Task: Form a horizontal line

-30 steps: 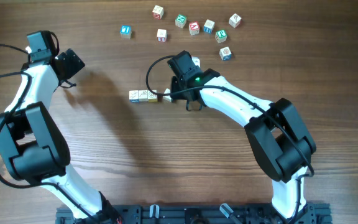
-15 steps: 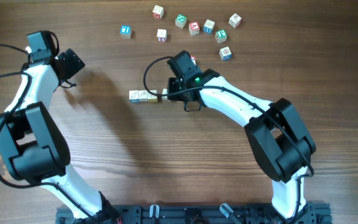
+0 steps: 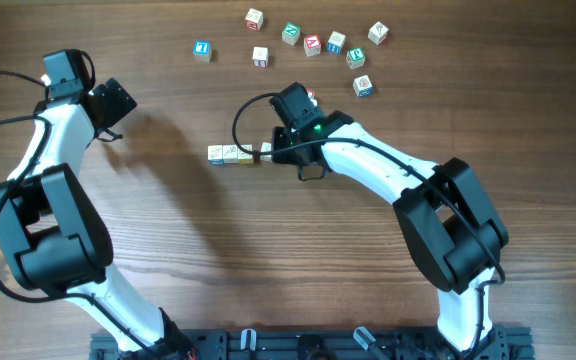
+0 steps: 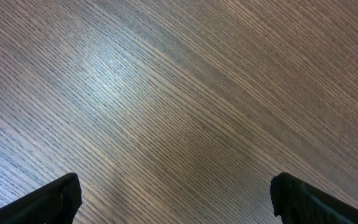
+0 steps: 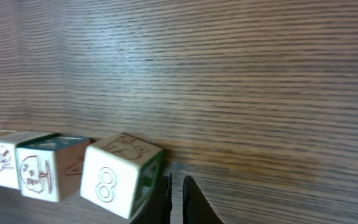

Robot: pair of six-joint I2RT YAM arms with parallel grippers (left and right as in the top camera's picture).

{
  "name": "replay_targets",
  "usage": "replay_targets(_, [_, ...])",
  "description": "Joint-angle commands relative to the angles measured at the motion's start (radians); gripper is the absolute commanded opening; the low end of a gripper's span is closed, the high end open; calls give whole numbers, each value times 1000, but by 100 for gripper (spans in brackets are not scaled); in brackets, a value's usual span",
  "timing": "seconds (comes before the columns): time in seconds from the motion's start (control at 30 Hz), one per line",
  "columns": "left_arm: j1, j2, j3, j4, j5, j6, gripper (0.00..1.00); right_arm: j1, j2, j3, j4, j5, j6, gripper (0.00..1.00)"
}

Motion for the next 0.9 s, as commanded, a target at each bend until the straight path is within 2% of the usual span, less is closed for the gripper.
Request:
replay_targets(0.0, [3, 7, 0, 0, -10, 5, 100, 11, 18, -3, 18, -52, -1, 8])
replay_targets(0.3, [3, 7, 0, 0, -10, 5, 100, 13, 18, -3, 56, -53, 0, 7])
replay_targets(0.47, [3, 7, 0, 0, -10, 5, 100, 13, 18, -3, 41, 64, 0, 7])
replay_targets(0.6, [3, 7, 0, 0, -10, 5, 100, 16, 18, -3, 48, -27, 0, 10])
replay_targets(0.87, [3, 7, 0, 0, -10, 5, 100, 18, 19, -3, 48, -49, -3, 6])
